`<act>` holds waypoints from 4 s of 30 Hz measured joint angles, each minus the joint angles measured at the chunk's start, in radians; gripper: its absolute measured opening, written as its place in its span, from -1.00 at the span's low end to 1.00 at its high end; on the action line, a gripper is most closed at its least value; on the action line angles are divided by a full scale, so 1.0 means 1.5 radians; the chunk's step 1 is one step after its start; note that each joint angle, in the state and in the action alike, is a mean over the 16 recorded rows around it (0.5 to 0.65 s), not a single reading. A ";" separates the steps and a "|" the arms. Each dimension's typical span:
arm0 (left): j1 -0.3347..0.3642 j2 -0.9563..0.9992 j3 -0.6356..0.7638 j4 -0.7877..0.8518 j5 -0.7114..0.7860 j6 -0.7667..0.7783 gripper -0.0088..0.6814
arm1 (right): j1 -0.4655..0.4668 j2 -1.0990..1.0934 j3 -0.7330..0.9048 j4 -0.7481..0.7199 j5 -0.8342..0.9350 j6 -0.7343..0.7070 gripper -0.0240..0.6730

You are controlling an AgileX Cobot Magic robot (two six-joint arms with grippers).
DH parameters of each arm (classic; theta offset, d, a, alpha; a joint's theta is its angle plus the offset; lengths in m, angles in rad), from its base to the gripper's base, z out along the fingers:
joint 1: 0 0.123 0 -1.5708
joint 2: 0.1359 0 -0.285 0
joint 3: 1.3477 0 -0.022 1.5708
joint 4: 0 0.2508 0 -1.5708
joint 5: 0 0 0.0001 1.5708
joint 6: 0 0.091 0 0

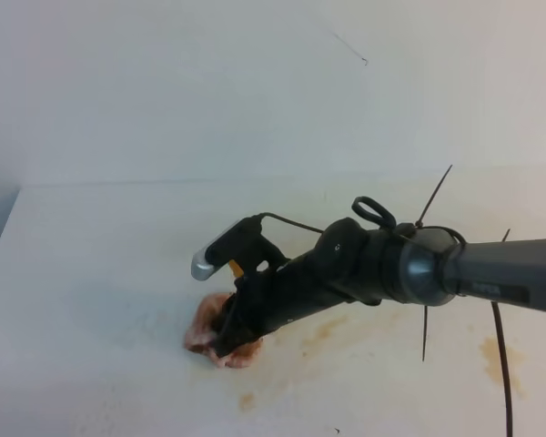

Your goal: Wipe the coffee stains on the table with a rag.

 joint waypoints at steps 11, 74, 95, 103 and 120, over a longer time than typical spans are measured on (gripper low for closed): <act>0.000 0.000 0.000 0.000 0.000 0.000 -0.97 | -0.046 0.071 -0.135 -0.003 -0.017 0.011 -0.82; 0.000 0.000 0.000 0.000 0.000 0.000 -0.97 | -0.040 0.025 -0.277 -0.569 0.425 0.405 -0.82; 0.000 0.000 0.000 0.000 0.000 0.000 -0.97 | -0.050 -0.055 0.009 -0.282 0.130 0.281 -0.83; 0.000 0.000 0.000 0.000 0.000 0.000 -0.97 | -0.084 -0.027 0.008 -0.244 0.098 0.256 -0.83; 0.000 0.000 0.000 0.000 0.000 0.000 -0.97 | -0.257 -0.020 -0.020 -0.289 0.112 0.256 -0.83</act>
